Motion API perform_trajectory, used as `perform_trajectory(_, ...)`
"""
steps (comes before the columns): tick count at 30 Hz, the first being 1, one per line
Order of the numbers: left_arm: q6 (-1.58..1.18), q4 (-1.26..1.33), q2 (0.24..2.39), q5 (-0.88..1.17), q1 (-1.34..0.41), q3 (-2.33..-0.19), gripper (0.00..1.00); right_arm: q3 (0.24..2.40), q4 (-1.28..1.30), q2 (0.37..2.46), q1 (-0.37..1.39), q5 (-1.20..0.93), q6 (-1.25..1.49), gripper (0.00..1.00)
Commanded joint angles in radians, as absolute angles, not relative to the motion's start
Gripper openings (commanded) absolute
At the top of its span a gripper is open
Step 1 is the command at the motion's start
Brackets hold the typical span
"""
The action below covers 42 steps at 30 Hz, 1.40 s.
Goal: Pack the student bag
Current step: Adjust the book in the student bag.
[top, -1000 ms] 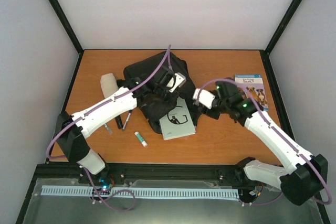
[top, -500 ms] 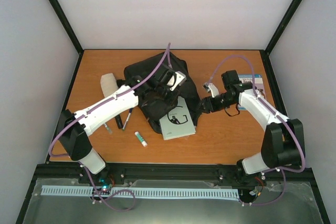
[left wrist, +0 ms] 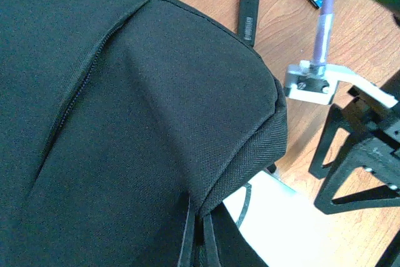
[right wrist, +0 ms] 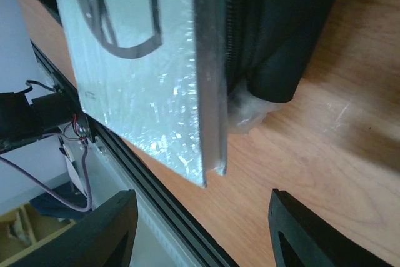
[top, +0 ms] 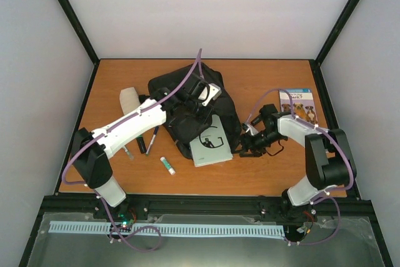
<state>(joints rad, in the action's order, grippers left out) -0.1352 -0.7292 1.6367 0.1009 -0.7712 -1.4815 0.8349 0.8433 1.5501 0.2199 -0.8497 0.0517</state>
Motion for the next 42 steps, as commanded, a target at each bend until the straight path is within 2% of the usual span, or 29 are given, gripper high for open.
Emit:
perform_trajectory(1,-0.15,-0.705,1.642,0.114,-0.752,-1.544,0.01,0.817,0.793,1.606,0.235,-0.893,0.076,0.59)
perform_trajectory(6,-0.144,-0.706,1.639,0.107,-0.751,-1.542,0.01,0.827,0.79,1.667,0.272,-0.882,0.063,0.59)
perform_trajectory(12,-0.145,-0.704,1.641,0.118,-0.752,-1.541,0.01,0.845,0.754,1.758,0.295,-1.01,0.064,0.57)
perform_trajectory(20,-0.14,-0.697,1.629,0.123,-0.752,-1.535,0.01,0.836,0.696,1.726,0.322,-1.221,0.064,0.5)
perform_trajectory(29,-0.144,-0.695,1.635,0.142,-0.752,-1.536,0.01,0.86,0.658,1.692,0.322,-1.279,0.064,0.46)
perform_trajectory(35,-0.153,-0.691,1.639,0.173,-0.752,-1.536,0.01,0.863,0.595,1.679,0.322,-1.217,0.076,0.51)
perform_trajectory(42,-0.153,-0.689,1.641,0.182,-0.752,-1.534,0.01,0.924,0.558,1.772,0.321,-1.196,0.082,0.57)
